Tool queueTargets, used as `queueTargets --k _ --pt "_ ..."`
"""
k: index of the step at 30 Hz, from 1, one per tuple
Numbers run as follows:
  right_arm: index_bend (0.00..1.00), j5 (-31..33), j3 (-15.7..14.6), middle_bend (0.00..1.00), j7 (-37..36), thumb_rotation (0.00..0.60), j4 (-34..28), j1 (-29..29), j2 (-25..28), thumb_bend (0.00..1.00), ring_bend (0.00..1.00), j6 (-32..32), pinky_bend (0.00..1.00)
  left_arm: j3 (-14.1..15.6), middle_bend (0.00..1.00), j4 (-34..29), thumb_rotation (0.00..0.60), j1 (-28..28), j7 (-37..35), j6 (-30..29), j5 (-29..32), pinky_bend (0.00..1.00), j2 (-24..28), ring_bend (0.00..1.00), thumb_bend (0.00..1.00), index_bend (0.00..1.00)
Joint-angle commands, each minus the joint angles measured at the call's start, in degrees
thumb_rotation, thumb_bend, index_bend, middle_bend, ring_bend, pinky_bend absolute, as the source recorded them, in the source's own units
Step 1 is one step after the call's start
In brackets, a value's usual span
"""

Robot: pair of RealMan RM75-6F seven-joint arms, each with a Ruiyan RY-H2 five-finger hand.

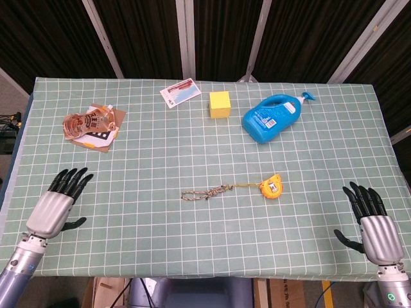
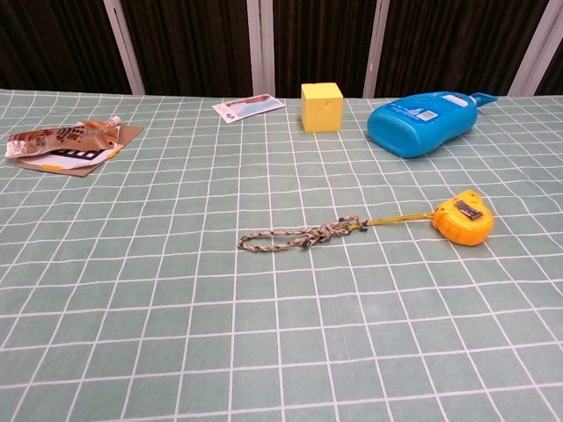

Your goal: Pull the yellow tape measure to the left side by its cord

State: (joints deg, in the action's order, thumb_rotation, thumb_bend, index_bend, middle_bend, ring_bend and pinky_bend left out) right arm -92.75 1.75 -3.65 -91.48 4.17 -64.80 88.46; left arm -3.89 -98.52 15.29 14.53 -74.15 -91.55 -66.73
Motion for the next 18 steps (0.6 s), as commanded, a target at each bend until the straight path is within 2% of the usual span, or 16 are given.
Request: queueTargets --k 1,12,18 --pt "0.0 0.01 -0.03 0.0 -0.14 0.6 0.0 0.05 0.05 0.22 0.0 -0.12 0.0 -3.16 0.0 -2.28 0.6 4.82 3.68 5.45 2.86 0.0 -2.03 0.0 0.07 0.16" --pt "0.0 0.45 -0.03 0.0 -1.07 0.6 -0.26 0.13 0.29 0.22 0.0 -0.59 0.0 -9.21 0.0 -3.48 0.6 14.77 14.02 14.93 16.43 0.0 -12.59 0.0 0.15 0.31" --pt "0.0 0.78 -0.04 0.0 -1.58 0.6 -0.4 0.15 0.44 0.22 0.0 -0.89 0.0 -10.03 0.0 -1.48 0.6 19.38 21.09 16.88 22.41 0.0 -19.27 0.0 0.18 0.35"
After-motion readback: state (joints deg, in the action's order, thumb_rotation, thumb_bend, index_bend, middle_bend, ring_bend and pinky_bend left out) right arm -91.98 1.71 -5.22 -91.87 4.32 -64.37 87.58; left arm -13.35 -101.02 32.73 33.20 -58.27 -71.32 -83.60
